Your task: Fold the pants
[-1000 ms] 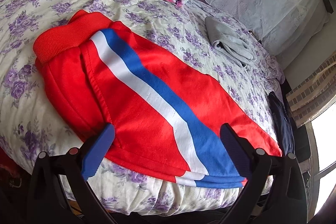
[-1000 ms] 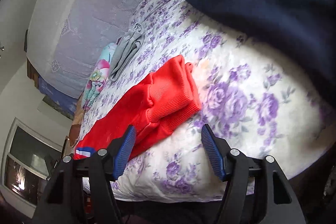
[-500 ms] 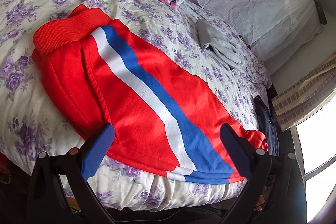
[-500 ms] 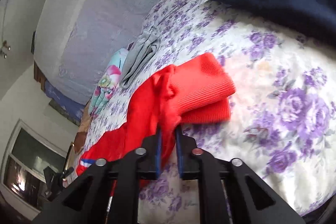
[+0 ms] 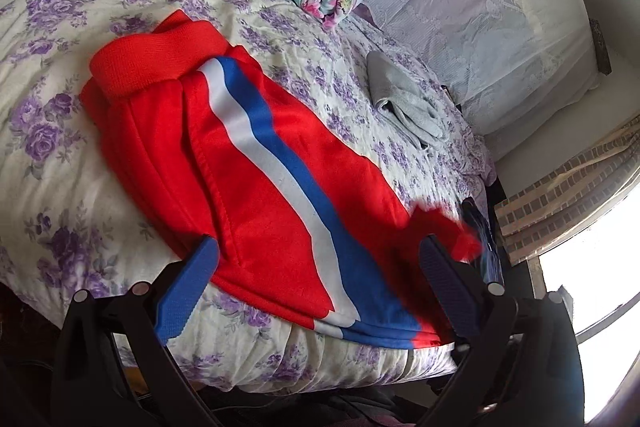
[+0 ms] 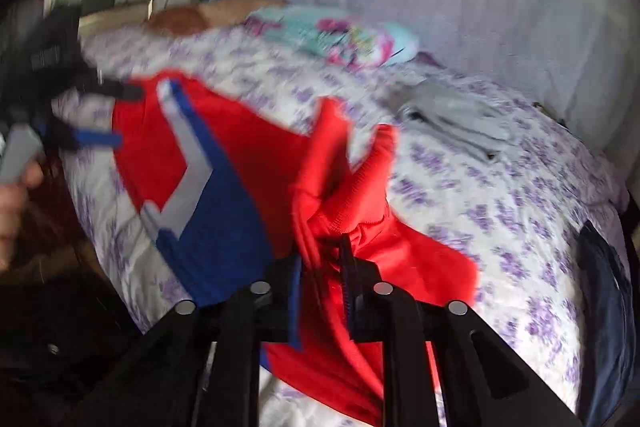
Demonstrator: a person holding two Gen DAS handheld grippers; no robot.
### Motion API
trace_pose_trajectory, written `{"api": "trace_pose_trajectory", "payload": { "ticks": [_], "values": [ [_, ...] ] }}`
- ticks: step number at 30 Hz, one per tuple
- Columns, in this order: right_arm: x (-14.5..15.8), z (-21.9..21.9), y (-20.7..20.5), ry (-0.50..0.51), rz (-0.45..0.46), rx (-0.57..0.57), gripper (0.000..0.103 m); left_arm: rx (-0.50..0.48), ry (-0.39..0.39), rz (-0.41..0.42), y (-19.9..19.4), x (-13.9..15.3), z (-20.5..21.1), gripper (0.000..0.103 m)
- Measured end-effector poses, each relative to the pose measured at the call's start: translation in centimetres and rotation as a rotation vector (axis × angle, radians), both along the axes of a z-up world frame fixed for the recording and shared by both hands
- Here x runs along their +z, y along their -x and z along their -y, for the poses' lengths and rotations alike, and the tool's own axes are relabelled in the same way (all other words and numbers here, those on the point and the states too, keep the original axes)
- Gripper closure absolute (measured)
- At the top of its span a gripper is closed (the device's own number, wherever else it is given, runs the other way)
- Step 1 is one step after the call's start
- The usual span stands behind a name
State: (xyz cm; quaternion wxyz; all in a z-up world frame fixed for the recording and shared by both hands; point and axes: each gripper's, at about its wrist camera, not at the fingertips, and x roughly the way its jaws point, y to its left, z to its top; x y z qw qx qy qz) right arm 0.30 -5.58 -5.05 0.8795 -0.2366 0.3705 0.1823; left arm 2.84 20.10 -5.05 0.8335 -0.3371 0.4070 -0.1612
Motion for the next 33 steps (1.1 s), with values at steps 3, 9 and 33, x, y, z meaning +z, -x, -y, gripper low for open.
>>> {"api": "trace_pose_trajectory", "payload": {
  "ticks": [3,9,33],
  "values": [
    [-0.5,0.1,1.5,-0.043,0.058,0.042,0.058,0.02,0.015,-0.01,0.6,-0.3,-1.1,0.005],
    [4.2,3.8,3.3,-0.253,0.073,0.075,0.05,0.05,0.069,-0.042,0.8,-1.6,-3.3,0.005],
    [1.2,-0.6,-2.7,-0.121,-0.094,0.06,0.084,0.055,0.061,-0.038,0.6,-1.9,-3.0,0.005]
  ]
}}
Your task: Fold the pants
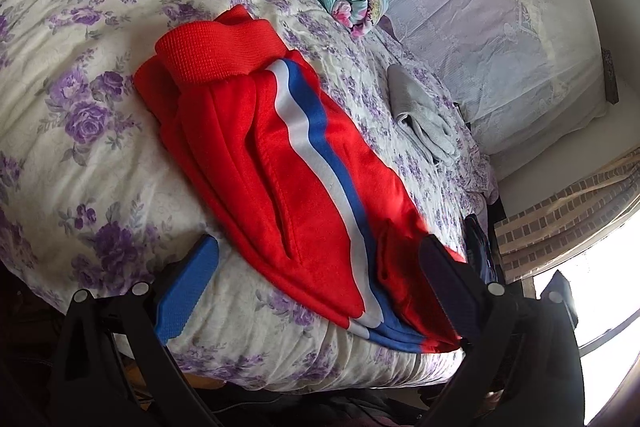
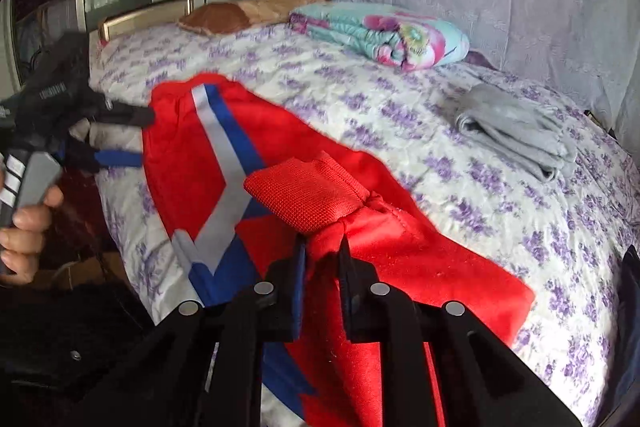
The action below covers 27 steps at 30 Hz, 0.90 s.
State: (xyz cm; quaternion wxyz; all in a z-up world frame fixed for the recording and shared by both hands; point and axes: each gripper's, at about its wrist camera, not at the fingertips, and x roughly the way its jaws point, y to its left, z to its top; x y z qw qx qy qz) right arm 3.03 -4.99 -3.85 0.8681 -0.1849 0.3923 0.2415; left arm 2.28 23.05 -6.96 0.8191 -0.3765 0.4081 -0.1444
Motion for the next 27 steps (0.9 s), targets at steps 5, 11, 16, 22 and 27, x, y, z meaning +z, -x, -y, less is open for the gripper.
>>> {"api": "trace_pose_trajectory", "payload": {
  "ticks": [5,11,16,22,27],
  "values": [
    [-1.0,0.4,1.1,0.003,0.043,-0.009,0.067,0.057,0.009,0.015,1.3,0.7,-1.9,0.005],
    [2.4,3.9,3.0,-0.207,0.09,-0.012,0.044,0.157,0.084,-0.03,1.1,-0.9,-4.5,0.005],
    [4.0,6.3,4.6,-0.295,0.125,-0.05,0.041,0.152,0.153,0.037,-2.8,-1.1,-3.8,0.005],
    [3.9,10.2,5.9,-0.332,0.136,-0.139,0.041,0.143,0.059,0.095,-5.4,0.0,-1.5,0.085],
    [3.7,15.1,6.5,-0.401,0.149,-0.261,0.041,0.077,-0.192,0.216,-4.0,4.3,2.9,0.091]
  ]
}}
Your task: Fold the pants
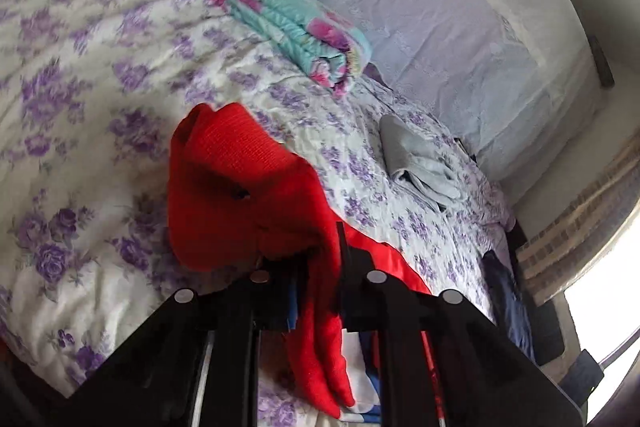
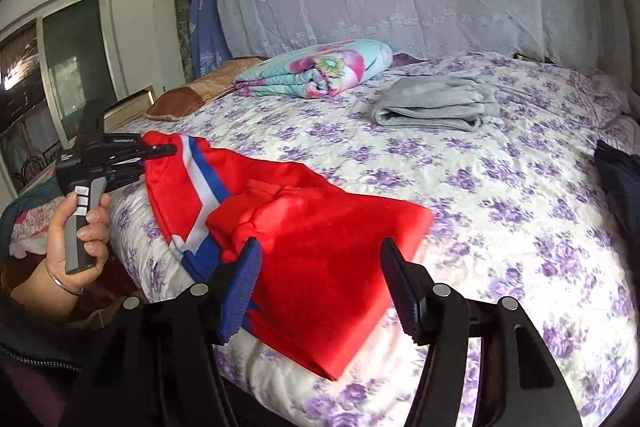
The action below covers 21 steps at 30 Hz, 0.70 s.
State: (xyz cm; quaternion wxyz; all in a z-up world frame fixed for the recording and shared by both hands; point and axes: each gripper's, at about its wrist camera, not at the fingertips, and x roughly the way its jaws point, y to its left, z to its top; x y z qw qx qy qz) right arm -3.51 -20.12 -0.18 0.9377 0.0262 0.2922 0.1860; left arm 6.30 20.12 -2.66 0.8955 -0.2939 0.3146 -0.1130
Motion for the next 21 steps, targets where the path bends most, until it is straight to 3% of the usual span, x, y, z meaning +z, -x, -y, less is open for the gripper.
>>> {"api": "trace_pose_trajectory", "payload": {
  "ticks": [3,6,8,11,14,17,19,21],
  "values": [
    [0.1,2.9,0.0,-0.025,0.014,-0.073,0.041,-0.112,-0.103,0.084,1.3,3.5,4.2,0.091],
    [0.1,5.7,0.0,-0.051,0.016,-0.143,0.041,-0.274,-0.309,0.17,3.7,6.8,12.2,0.091],
    [-0.3,7.4,0.0,-0.074,0.002,-0.182,0.041,-0.389,-0.439,0.18,4.9,7.0,18.0,0.088],
    [-1.5,9.2,-0.3,-0.116,-0.054,-0.21,0.037,-0.543,-0.598,0.09,5.6,3.3,25.4,0.06],
    [-2.3,9.9,-0.1,-0.164,-0.087,-0.192,0.033,-0.668,-0.65,-0.06,5.1,-1.7,28.3,0.056],
    [-2.3,10.0,0.0,-0.208,-0.094,-0.14,0.021,-0.687,-0.665,-0.046,6.0,-1.7,28.2,0.051],
    [-2.3,10.1,-0.7,-0.276,-0.121,-0.096,0.018,-0.694,-0.604,-0.028,6.5,-0.3,27.0,0.028],
    [-2.3,9.9,-1.3,-0.363,-0.156,-0.048,0.015,-0.664,-0.587,0.0,7.1,1.1,25.6,0.017]
  ]
}}
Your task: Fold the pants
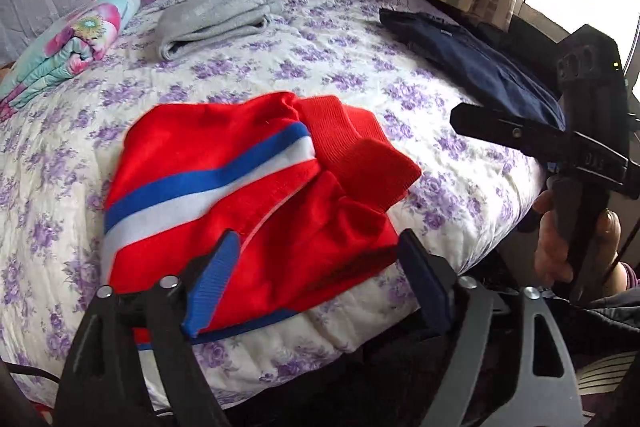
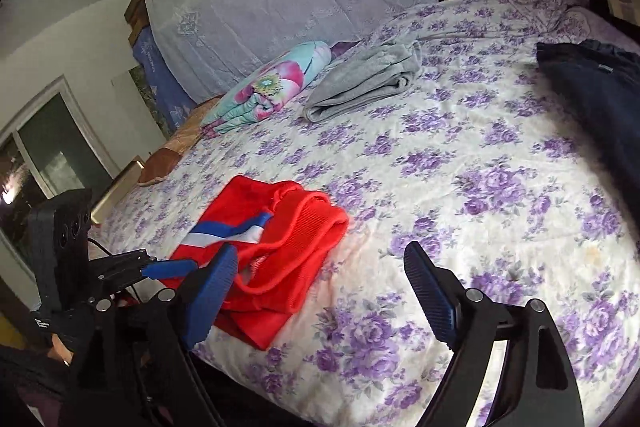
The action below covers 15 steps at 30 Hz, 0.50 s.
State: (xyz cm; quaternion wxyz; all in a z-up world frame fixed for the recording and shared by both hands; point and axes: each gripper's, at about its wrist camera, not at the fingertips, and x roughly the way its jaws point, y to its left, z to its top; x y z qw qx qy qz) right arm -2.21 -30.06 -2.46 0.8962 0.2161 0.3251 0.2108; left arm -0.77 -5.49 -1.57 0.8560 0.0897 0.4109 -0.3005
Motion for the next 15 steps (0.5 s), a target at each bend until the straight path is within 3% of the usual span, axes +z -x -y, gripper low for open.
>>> {"api": "trace_pose_trajectory", "payload": {
  "ticks": [4,7,8,9,11,15],
  "values": [
    [-1.4,-1.0,-2.3,-0.13,-0.102,0.051,0.005,0.049,0.087,-0.021,-0.3,0.8,-2.7,0.006],
    [-3.8,-2.6,-3.8,-0.095,-0.21,0.035,0.005,0.101,0.113,-0.211,-3.5,-3.9,-4.0,0.006],
    [-4.7,-2.9,-4.0,-0.088,-0.251,0.033,0.005,0.125,0.095,-0.231,-3.8,-5.4,-4.1,0.006],
    [-5.1,-3.2,-4.0,-0.081,-0.268,0.034,0.005,0.125,0.081,-0.19,-3.3,-5.4,-4.1,0.006],
    [-4.6,-3.4,-3.4,-0.058,-0.243,0.025,0.005,0.089,0.081,-0.178,-2.4,-4.6,-4.1,0.006],
    [-2.1,-3.0,-2.3,-0.131,-0.182,0.065,0.005,0.074,0.248,-0.197,-2.7,-1.3,-7.7,0.006]
  ]
}}
